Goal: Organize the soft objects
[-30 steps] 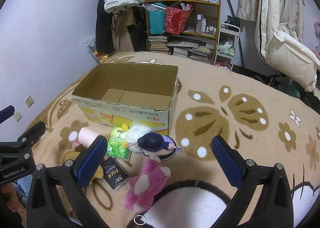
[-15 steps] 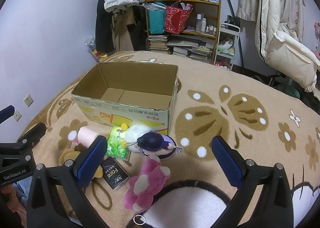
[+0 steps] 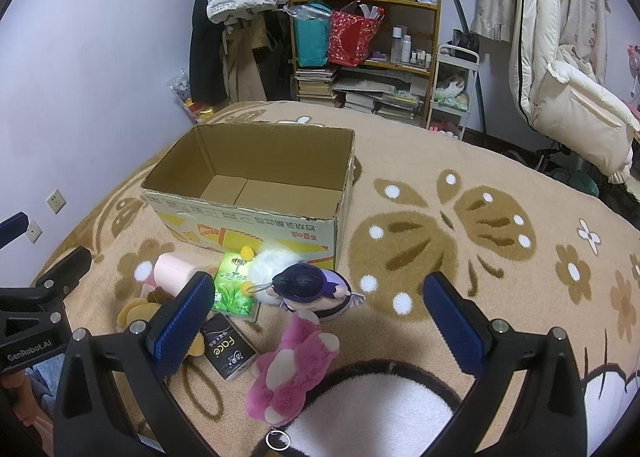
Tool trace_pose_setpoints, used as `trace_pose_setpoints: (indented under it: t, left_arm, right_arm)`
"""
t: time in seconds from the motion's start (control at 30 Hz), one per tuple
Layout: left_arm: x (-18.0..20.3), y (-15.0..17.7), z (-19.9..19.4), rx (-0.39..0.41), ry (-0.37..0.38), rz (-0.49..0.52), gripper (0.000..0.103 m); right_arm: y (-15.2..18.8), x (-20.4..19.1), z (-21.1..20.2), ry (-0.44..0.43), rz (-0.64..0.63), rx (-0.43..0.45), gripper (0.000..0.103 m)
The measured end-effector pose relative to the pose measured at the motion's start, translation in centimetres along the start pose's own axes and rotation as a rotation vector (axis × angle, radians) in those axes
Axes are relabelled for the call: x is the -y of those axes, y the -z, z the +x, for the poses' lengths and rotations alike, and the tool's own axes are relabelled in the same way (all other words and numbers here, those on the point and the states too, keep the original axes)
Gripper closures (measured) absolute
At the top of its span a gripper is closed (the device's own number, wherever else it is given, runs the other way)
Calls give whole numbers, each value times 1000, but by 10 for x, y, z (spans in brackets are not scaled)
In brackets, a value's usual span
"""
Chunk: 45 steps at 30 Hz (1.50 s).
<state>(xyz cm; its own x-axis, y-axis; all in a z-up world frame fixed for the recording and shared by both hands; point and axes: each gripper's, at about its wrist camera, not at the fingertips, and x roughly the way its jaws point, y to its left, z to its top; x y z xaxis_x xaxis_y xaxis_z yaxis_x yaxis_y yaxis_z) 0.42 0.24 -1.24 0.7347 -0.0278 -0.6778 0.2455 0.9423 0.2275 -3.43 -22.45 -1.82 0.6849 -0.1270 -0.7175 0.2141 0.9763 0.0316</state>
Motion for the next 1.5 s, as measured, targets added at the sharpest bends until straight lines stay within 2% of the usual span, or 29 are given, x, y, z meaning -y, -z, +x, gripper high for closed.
trace_pose_setpoints:
  t: [0.27,0.67,0.83,1.0,1.13,1.2,1.27,1.33,1.43,1.5]
  left_arm:
    - [-3,-1,5,-29,34,-23,0]
    - [5,2,31,-109,93,-25,0]
    - [13,6,50,-153,106,-13,0]
    - [21,5,62,-163,134,-7,0]
    - [25,6,72,-189,157,-11,0]
    - [28,7,78,-212,162,-6,0]
    - [30,10,83,-237,169,-1,0]
    - [32,12,88,-257,179,-5,0]
    - [30,14,96,-278,183,-29,0]
    - [28,15,100,-290,198,-50,0]
  right_arm:
    - [1,9,1,-43,39,-9,0]
    - [0,24,24,-67,161,-92,0]
    - [5,22,45,-85,198,-169,2]
    - [12,15,64,-41,172,-240,5]
    - [17,17,79,-44,184,-299,7]
    - [21,17,86,-37,180,-334,14]
    - [26,17,95,-32,175,-372,16]
    - [30,17,101,-29,179,-406,22]
    - [37,17,112,-37,182,-459,34]
    - [40,16,118,-27,173,-486,48]
